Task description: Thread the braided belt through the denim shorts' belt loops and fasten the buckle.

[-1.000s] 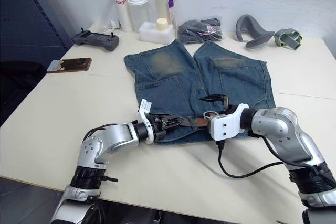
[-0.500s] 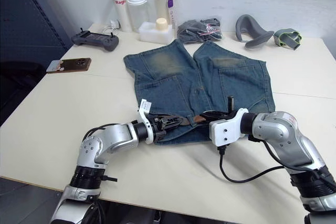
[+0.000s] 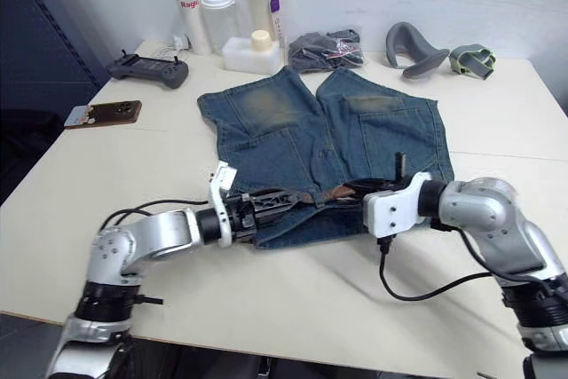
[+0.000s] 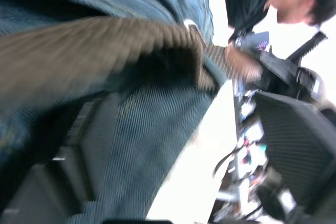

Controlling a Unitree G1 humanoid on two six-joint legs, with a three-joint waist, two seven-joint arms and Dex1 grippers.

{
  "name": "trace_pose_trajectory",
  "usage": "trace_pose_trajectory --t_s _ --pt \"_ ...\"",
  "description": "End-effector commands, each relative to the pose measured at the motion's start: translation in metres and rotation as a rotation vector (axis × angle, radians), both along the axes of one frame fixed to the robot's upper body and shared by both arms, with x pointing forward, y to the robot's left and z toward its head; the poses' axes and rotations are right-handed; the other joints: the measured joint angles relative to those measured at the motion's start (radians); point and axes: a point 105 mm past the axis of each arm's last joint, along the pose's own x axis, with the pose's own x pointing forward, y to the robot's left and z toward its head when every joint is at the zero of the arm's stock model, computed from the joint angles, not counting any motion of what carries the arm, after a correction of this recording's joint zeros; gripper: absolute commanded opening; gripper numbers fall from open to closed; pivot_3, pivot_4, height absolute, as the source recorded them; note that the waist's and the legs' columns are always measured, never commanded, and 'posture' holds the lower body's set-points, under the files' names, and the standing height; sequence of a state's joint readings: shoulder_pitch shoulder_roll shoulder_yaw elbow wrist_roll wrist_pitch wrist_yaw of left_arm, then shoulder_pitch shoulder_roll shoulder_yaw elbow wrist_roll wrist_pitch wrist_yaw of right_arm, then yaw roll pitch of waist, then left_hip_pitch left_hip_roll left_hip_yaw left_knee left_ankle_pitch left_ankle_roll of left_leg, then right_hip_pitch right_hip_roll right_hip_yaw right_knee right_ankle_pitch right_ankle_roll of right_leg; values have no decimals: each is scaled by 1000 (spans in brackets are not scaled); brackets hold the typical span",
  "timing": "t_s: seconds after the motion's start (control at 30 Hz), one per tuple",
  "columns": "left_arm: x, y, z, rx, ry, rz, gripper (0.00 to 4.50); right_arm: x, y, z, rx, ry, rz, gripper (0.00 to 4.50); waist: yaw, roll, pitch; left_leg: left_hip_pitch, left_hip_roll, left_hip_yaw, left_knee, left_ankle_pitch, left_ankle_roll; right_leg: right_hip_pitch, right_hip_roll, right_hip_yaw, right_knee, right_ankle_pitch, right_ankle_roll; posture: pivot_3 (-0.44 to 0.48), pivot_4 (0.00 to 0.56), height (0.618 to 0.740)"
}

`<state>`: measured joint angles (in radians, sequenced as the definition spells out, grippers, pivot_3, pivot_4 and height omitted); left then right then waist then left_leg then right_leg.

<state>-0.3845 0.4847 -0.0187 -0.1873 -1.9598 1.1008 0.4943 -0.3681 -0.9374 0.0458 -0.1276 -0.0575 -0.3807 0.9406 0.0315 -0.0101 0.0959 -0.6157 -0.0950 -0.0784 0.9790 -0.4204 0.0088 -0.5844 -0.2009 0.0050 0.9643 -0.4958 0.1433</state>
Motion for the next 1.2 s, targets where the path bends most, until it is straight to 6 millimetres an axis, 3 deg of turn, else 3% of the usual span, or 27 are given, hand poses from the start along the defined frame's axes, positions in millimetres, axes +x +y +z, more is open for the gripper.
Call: trace_pose_trajectory --t_s 0.03,0.13,0.17,0.33,0.5,0.83,1.03,1.2 --pt "-23 0 14 -3 -94 -163 4460 3 -12 17 11 -56 -19 0 -5 0 0 0 0 0 0 0 0 0 0 0 0 0 0 0 150 631" --pt "-28 18 22 46 -129 -233 4460 8 -22 18 -13 -63 -35 0 -9 0 0 0 0 0 0 0 0 0 0 0 0 -1 -2 0 150 631" --pt "-30 23 27 56 -146 -256 4460 10 -24 19 -18 -70 -40 0 -10 0 0 0 0 1 0 0 0 -1 0 0 1 -7 -14 0 150 631" --pt "-58 47 65 55 -271 -470 4460 19 -38 24 -63 -100 -63 0 -15 0 0 0 1 3 1 -1 -1 -2 -1 0 3 -9 -19 0 150 631" --pt "-55 62 89 25 -402 -486 4460 25 -53 30 -91 -113 -90 0 -14 1 1 0 1 4 1 -2 0 -2 -1 0 3 -11 -21 0 150 631" --pt "-12 83 135 -63 -681 -358 4460 21 -63 37 22 -15 -138 0 -21 1 1 -1 3 5 3 -3 2 -1 -3 -2 3 -11 -21 0 150 631" --pt "37 74 146 -14 -788 -193 4460 9 -62 17 -44 -33 -91 0 -14 1 1 -1 2 5 4 -3 3 0 -3 -2 3 -11 -21 0 150 631" --pt "54 59 142 1 -807 -181 4460 15 -61 6 -158 -206 -46 0 -28 1 1 0 2 6 4 -3 3 -1 -3 -2 3 -10 -20 0 150 631"
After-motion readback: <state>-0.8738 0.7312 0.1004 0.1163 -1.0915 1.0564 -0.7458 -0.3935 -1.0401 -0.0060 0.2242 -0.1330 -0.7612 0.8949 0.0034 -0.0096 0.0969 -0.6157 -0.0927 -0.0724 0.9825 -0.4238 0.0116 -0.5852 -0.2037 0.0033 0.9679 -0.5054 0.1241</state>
